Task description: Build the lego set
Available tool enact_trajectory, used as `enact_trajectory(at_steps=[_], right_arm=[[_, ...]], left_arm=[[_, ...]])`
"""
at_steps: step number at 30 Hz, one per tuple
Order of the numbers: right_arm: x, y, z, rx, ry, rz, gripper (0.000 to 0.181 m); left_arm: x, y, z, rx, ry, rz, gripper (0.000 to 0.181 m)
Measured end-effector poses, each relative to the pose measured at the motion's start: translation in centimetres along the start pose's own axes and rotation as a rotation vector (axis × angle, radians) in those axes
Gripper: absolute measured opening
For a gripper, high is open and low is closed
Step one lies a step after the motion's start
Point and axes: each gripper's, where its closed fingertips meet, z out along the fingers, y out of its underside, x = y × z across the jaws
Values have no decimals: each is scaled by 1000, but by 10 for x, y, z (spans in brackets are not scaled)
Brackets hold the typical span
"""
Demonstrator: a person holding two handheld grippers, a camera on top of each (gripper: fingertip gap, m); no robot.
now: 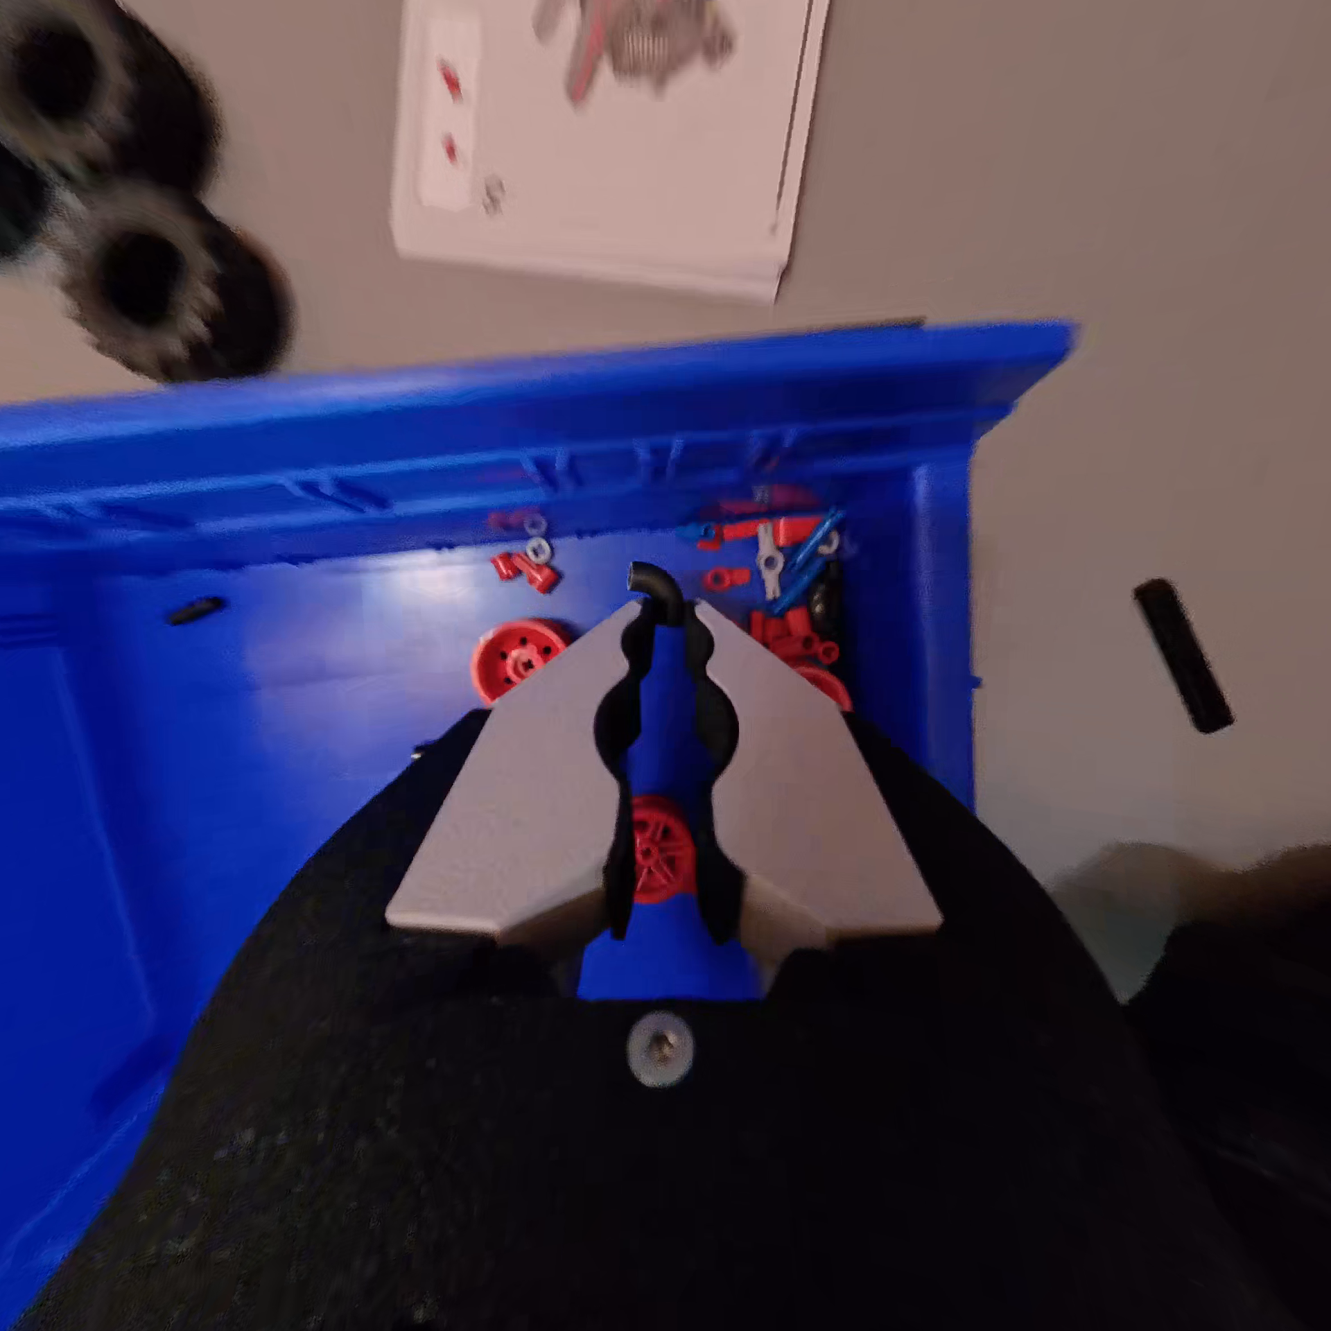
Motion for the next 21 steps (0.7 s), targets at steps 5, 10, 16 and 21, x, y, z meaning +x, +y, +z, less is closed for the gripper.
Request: enact_trajectory(at_steps=[5,10,16,21], right_arm=[[0,0,0,1,-3,2,5],[0,1,0,-4,0,1,5],[0,1,0,-7,5,-4,3],[0,2,0,-11,-2,9,3]], left_arm=[[33,-110,-56,406,-69,134,5],[84,-196,-3,346,-128,213,5],[121,-199,121,152,-3,159,5],[113,-187,134,114,27,83,5]])
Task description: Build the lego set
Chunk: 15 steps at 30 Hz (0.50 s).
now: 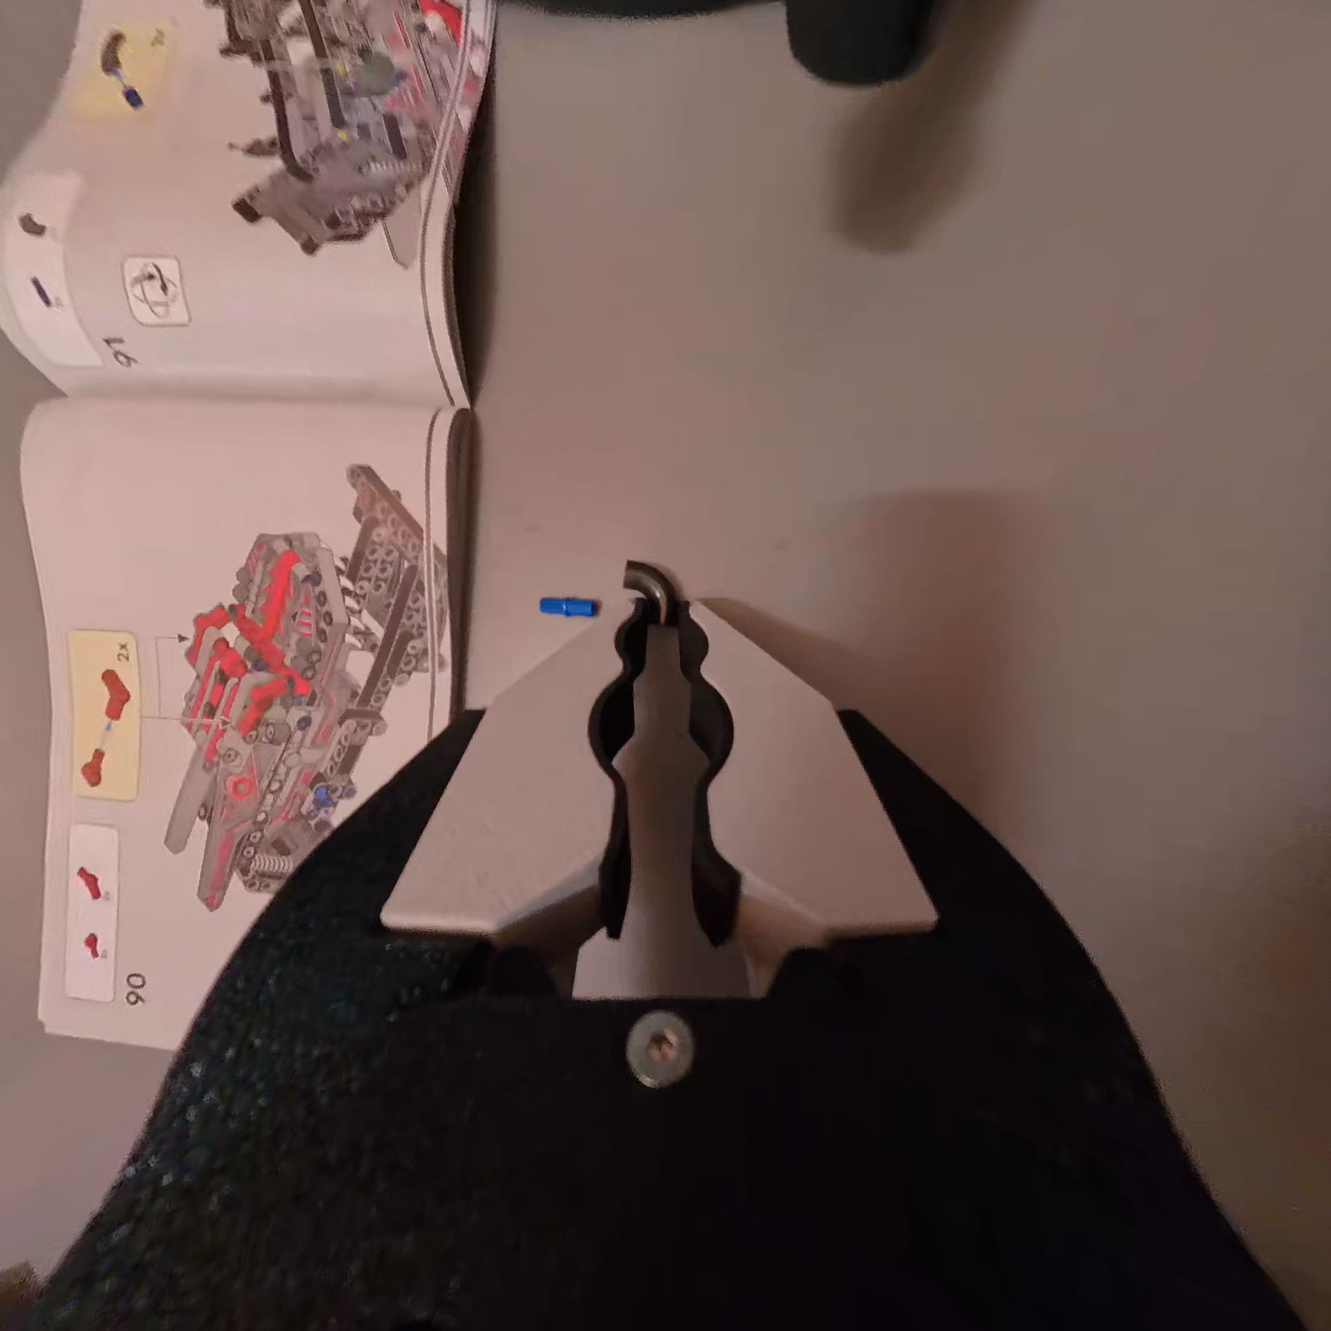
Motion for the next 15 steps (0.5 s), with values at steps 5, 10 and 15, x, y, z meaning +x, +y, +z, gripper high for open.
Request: enact_trajectory(at_steps=[5,10,15], right_arm=[[0,1,1,-3,-5,11,3],[0,2,1,-5,-7,17,3],[0,2,2,-3,-9,19,3]], left_arm=[[-4,-5,-34,56,22,-31,22],[-28,22,-156,151,-4,-107,13],[-62,128,-213,20,-94,-317,8]])
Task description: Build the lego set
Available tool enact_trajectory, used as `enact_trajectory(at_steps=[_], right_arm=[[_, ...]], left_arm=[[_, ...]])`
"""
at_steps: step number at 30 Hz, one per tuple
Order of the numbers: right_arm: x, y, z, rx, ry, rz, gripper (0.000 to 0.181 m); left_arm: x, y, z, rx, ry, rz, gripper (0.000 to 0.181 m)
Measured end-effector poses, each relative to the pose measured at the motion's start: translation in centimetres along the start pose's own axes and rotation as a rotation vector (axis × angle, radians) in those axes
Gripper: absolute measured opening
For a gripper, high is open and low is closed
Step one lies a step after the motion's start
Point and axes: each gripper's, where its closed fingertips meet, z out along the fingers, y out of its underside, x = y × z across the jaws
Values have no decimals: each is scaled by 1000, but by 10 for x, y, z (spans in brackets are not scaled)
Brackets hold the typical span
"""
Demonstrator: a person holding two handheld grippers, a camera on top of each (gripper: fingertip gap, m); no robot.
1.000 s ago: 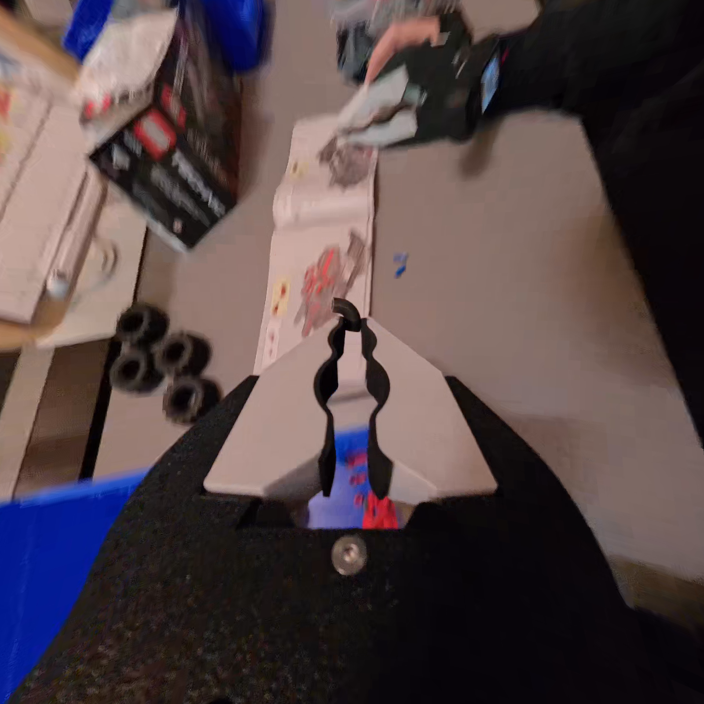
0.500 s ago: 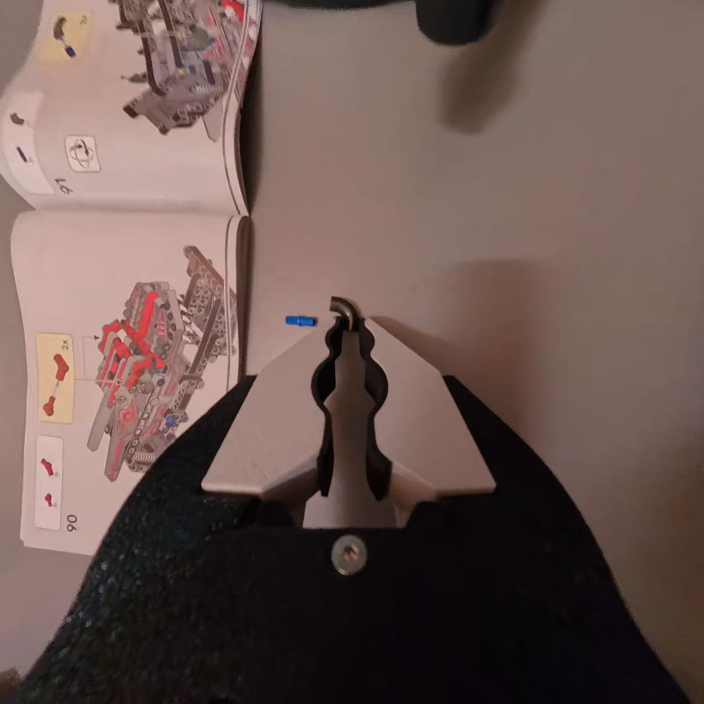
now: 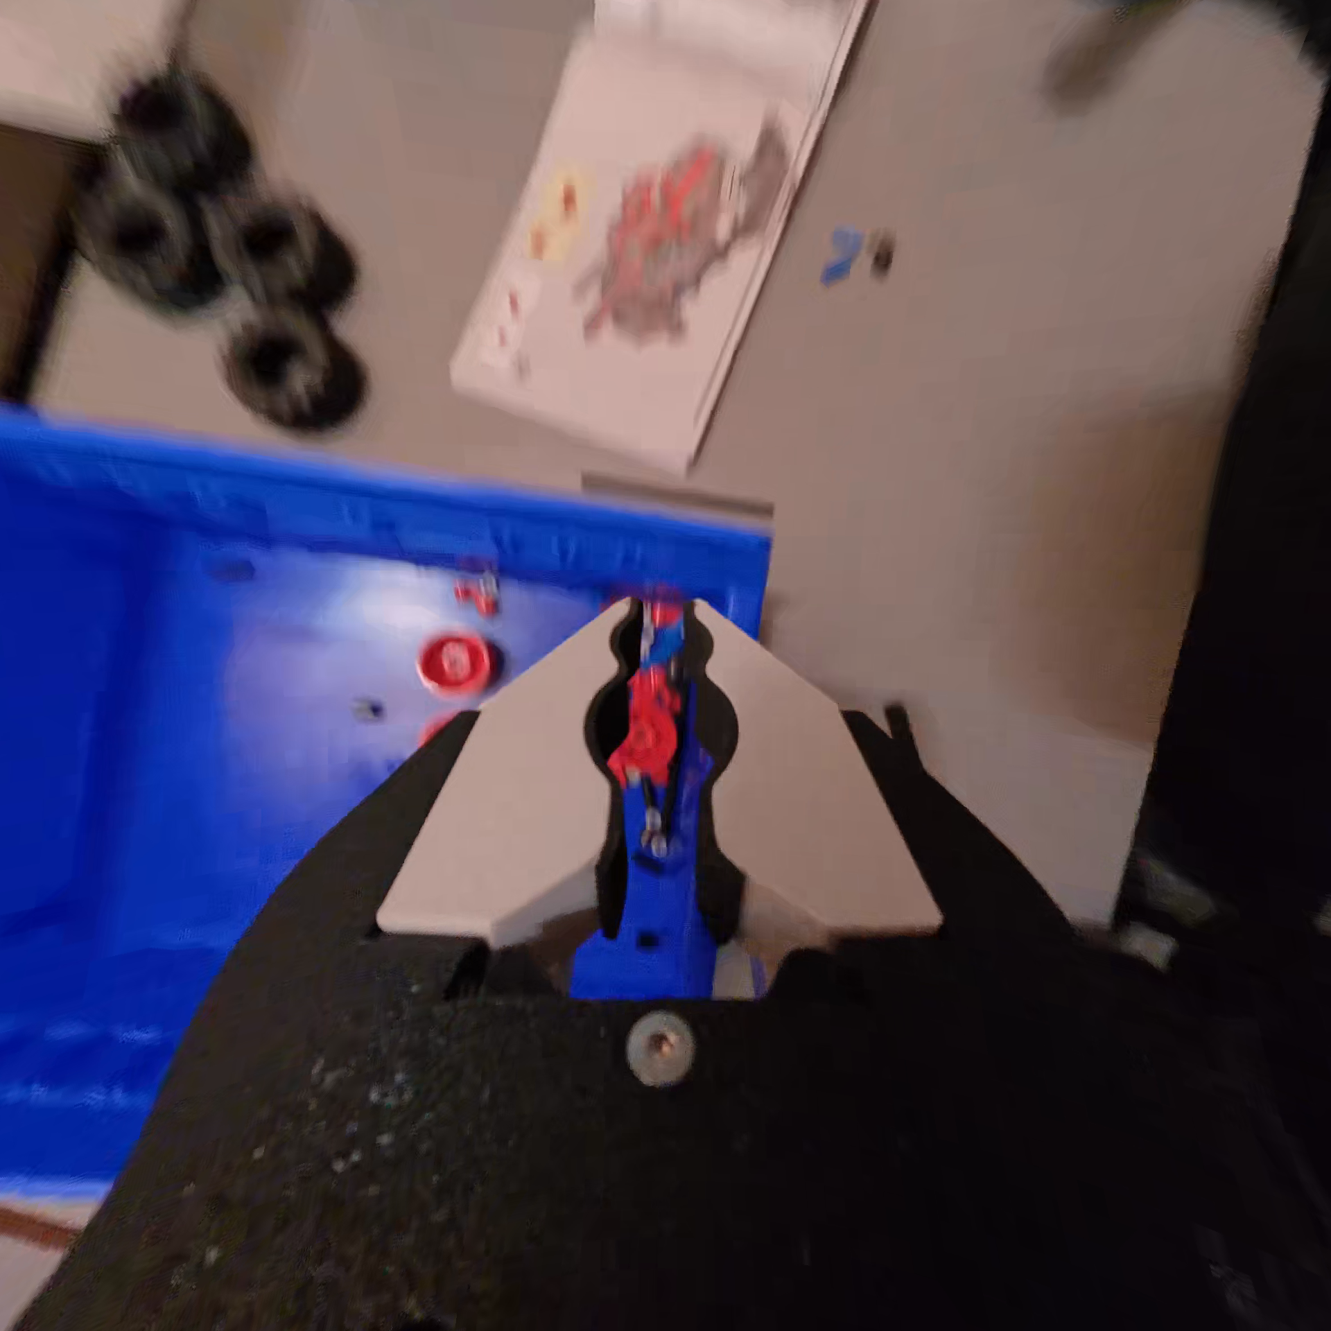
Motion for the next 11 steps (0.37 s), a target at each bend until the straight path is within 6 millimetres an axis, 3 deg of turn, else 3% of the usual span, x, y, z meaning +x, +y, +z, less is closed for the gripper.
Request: enact_trajectory(at_steps=[2,4,7,11], right_arm=[[0,0,0,-2,-1,2,3],[0,0,0,-2,1,0,3],[0,0,0,-2,5,-3,3],[0,0,0,-1,5,-3,3]], left_arm=[[-7,32,16,-134,53,-48,10],[-10,50,36,-237,105,-57,16],[-1,59,58,-313,214,-61,16],[1,67,72,-370,240,-27,19]])
